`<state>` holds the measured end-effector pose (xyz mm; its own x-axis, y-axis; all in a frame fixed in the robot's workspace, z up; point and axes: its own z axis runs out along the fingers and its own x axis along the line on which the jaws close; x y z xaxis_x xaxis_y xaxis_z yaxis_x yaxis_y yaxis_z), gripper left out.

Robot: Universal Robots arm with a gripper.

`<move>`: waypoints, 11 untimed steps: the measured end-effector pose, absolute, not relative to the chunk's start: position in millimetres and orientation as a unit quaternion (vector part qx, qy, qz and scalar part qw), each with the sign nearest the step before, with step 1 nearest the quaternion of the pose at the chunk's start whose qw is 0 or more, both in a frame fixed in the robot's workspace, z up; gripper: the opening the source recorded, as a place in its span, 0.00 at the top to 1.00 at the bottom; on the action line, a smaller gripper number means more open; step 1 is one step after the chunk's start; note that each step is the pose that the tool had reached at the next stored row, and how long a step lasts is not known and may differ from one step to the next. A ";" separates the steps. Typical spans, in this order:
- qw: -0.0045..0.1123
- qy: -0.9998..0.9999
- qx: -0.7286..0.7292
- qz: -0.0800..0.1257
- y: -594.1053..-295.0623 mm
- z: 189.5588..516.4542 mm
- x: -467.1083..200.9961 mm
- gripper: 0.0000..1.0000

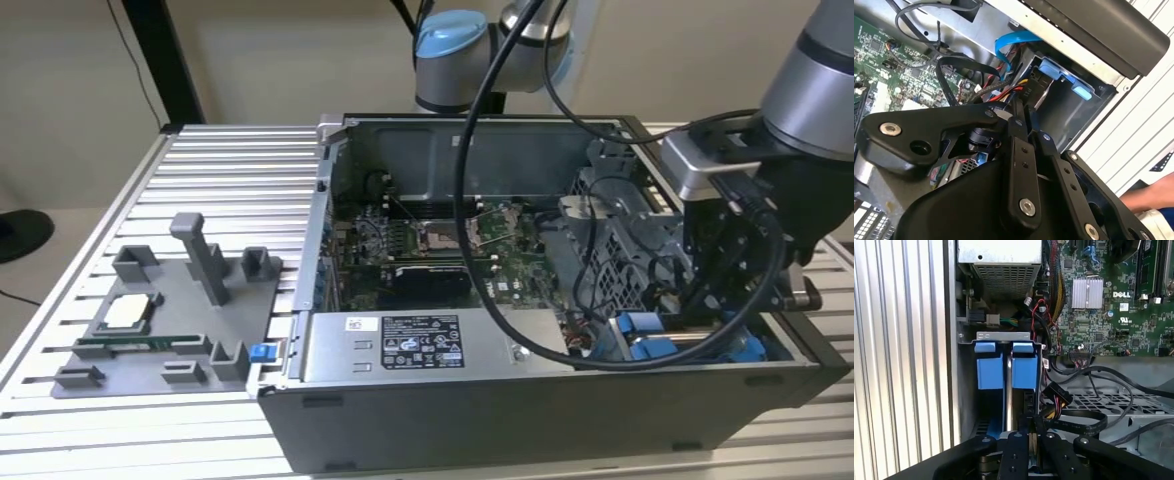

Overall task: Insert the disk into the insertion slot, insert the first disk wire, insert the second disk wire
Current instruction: 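Insert the second disk wire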

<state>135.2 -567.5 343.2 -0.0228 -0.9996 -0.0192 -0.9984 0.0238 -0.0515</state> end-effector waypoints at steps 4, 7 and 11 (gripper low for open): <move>0.025 0.716 -0.698 -0.012 -565.8 342.7 135.1 1.00; 0.025 0.716 -0.698 -0.012 -565.3 342.0 135.1 1.00; 0.025 0.716 -0.698 -0.012 -565.4 341.2 135.1 1.00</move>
